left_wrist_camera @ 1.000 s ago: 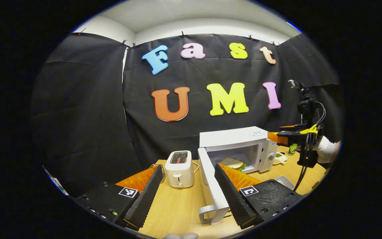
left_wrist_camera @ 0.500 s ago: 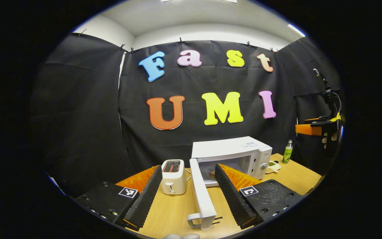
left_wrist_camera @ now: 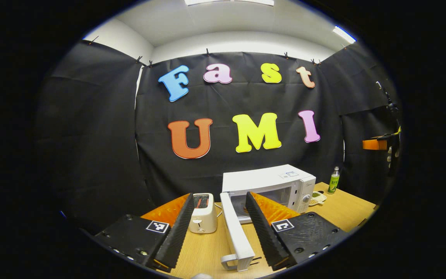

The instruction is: Open the microwave oven with the left hand, put the food in, and close the microwave oven.

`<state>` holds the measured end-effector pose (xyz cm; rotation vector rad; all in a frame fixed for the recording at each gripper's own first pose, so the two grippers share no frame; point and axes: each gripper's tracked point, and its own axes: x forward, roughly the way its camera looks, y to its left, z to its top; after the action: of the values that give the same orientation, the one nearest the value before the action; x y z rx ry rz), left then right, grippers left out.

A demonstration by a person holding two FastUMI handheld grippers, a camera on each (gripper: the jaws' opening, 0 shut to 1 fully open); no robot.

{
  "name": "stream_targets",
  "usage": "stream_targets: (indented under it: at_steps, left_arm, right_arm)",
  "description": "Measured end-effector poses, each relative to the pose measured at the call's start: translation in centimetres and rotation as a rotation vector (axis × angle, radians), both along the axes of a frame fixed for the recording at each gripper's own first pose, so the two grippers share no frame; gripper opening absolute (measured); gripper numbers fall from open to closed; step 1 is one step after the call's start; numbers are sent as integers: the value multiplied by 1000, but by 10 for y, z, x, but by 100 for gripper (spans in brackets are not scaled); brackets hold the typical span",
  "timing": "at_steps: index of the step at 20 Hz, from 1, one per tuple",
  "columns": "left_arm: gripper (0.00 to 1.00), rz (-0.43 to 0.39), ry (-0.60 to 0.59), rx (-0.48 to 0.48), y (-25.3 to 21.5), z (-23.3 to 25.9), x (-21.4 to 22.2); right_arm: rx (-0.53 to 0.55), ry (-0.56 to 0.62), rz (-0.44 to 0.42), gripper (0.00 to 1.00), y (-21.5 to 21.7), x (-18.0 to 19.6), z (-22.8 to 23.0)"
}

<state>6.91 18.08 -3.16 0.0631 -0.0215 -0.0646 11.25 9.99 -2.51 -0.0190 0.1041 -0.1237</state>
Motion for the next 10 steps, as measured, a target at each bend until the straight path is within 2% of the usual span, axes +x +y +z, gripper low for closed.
stream_targets:
  at_steps: [1,2,4,5,7,10]
  left_arm:
    - [72,-13,7,2,-1,-4,1]
    - [74,-17,14,8,0,-8,0]
    - [67,-55,32,1,-2,-16,0]
    - [58,-91,50,-10,-9,-22,0]
    - [37,-90,69,-17,-4,-31,2]
    - [12,-27,76,24,16,-44,8]
  right_arm:
    - [5,2,-5,98,0,-2,0]
    - [12,10,-5,98,1,-4,0]
    - [21,10,-4,99,4,-6,-1]
    - [15,8,-6,98,3,-6,1]
    - [13,10,-3,99,5,-8,1]
    - [20,19,11,98,10,-6,1]
